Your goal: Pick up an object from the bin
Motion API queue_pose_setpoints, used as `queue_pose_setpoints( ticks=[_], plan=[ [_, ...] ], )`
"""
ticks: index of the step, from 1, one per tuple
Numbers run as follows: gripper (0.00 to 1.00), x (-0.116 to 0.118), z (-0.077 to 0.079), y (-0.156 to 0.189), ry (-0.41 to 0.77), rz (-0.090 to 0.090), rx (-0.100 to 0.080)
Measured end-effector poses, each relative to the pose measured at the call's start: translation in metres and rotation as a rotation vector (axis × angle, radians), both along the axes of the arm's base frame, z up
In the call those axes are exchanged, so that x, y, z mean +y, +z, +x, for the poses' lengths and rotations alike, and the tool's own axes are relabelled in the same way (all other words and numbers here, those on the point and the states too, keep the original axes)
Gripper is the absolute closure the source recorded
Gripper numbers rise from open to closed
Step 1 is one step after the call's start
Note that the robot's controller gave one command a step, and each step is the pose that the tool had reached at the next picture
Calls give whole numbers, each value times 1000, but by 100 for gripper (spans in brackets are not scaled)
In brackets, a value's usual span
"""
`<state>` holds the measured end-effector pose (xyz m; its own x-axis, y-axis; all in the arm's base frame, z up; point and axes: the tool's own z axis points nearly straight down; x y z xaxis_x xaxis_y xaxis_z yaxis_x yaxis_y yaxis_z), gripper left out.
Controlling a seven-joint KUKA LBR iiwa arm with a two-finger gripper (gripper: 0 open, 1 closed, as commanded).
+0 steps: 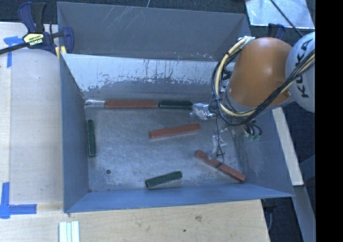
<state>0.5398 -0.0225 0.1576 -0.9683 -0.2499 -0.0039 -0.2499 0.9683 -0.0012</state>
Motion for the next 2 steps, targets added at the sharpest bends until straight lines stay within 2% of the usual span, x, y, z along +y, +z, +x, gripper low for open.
queue_pose_setpoints(
  ticks=[1,2],
  plan=[
    [0,0,0,0,0,0,0],
    [0,-27,41,-59,-85,1,-8]
  ],
)
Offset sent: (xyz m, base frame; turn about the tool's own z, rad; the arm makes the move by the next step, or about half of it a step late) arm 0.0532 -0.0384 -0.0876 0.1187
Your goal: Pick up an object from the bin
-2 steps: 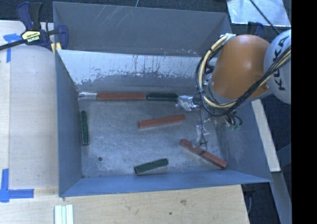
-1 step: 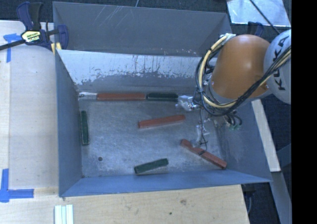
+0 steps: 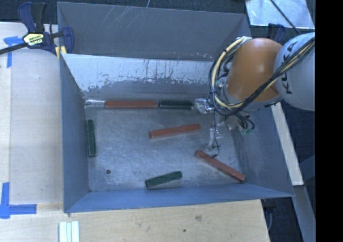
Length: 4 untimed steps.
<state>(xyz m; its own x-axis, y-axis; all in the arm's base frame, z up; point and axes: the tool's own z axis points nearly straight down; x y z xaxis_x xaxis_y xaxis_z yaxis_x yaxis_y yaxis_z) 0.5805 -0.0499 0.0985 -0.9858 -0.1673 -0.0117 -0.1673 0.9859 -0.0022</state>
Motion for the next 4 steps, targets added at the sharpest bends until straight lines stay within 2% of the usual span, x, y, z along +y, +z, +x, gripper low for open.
queue_pose_setpoints(
  ticks=[1,2,3,4],
  plan=[
    [0,-6,7,-19,-24,-1,2],
    [0,20,-17,30,10,1,16],
    [100,2,-16,-18,-265,3,6],
    [0,1,-17,-19,-264,2,9]
  ],
)
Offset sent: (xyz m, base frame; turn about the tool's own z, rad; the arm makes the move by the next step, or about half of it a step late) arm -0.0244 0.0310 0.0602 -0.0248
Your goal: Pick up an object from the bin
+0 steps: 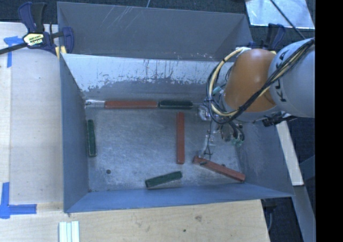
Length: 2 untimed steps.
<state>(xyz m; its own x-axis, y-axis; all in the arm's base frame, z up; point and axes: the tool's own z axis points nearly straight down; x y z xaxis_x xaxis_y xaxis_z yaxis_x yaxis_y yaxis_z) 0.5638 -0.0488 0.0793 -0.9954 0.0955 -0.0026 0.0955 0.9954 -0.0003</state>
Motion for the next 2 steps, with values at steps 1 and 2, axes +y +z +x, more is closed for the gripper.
queue_pose_setpoints(
  ticks=[1,2],
  plan=[
    [0,0,0,0,0,0,0],
    [0,-20,-51,16,-32,0,1]
  ],
)
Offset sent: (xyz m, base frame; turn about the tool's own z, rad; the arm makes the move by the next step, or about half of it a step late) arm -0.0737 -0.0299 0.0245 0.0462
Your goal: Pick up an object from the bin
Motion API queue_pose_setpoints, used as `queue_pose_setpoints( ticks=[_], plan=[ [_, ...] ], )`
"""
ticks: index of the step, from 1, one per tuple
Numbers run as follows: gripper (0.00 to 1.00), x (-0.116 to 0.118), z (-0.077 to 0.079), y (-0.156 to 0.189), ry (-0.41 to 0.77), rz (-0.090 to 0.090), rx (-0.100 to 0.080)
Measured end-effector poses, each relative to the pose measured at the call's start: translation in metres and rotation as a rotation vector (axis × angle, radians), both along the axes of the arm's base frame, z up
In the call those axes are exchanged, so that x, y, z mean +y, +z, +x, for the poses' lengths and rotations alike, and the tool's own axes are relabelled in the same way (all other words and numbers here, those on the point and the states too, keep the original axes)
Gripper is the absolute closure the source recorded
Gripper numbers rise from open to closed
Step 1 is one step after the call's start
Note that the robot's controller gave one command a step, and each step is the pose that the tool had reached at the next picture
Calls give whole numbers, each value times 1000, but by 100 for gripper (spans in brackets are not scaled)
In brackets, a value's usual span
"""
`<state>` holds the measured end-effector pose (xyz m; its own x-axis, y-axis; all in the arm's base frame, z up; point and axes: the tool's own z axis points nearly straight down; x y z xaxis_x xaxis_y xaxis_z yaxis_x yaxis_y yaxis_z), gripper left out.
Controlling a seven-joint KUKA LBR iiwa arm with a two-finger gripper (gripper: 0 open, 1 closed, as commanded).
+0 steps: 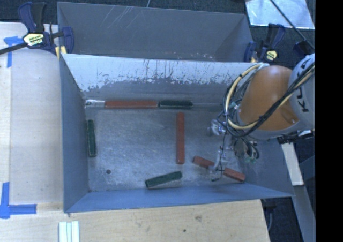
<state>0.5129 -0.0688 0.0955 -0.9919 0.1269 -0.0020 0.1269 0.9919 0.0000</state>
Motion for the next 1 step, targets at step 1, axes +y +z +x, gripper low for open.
queue_pose_setpoints(
  ticks=[1],
  plan=[
    [100,-26,-30,-18,123,0,0]
  ],
)
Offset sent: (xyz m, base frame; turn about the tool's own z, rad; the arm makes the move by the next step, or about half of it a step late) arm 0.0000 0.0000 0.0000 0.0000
